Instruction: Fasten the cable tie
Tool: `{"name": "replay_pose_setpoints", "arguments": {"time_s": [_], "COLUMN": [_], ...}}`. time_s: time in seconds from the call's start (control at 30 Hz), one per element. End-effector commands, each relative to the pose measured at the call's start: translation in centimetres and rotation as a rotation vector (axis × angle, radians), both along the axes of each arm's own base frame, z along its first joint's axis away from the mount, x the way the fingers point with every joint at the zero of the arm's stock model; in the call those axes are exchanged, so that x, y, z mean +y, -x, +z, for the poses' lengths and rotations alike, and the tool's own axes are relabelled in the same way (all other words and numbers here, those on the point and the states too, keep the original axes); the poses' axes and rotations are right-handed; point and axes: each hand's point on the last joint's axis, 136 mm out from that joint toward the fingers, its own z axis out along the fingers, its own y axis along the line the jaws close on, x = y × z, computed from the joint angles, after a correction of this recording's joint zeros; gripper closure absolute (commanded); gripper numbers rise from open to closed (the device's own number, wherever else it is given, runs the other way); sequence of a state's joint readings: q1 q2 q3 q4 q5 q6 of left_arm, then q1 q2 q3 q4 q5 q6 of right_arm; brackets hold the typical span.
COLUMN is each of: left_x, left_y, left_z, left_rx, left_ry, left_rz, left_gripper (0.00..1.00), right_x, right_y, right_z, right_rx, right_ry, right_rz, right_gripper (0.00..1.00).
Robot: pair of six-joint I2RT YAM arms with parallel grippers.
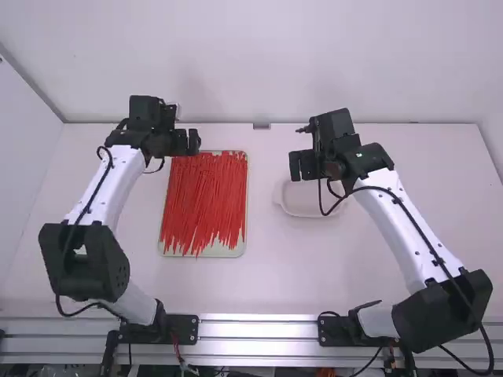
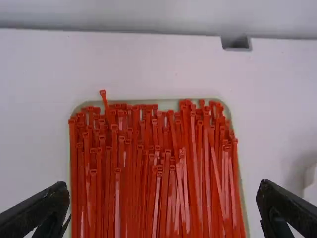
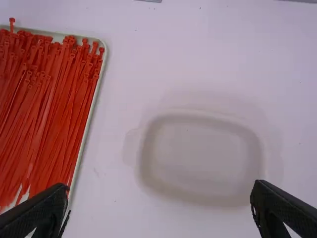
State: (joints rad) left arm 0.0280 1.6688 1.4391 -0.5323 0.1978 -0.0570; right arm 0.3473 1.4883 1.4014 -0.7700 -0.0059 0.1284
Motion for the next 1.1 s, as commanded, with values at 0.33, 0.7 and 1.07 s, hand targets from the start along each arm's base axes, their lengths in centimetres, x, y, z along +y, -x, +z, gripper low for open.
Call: {"name": "replay_pose_setpoints", "arguments": {"time_s": [0.33, 0.7, 1.07], "left_x": [-0.9, -0.9, -0.9], "left_y": [-1.9, -2.3, -1.9], "left_z": [-6.5, -9.4, -12.3], "left_rx": [0.128, 0.082, 0.039], "left_ry": [0.046, 0.045, 0.043], "left_rz": [-0.027, -0.027, -0.028], "left_gripper": [0.03, 0.09, 0.42], "right_x": [-0.2, -0.2, -0.2], "right_y": [0.2, 0.2, 0.4], "right_z": [1.3, 1.3, 1.1], "right_rx": [-0.025, -0.023, -0.010], "right_ry": [0.012, 0.010, -0.004], "right_rz": [0.016, 0.012, -0.006], "right_gripper": [0.02, 0.02, 0.02]}}
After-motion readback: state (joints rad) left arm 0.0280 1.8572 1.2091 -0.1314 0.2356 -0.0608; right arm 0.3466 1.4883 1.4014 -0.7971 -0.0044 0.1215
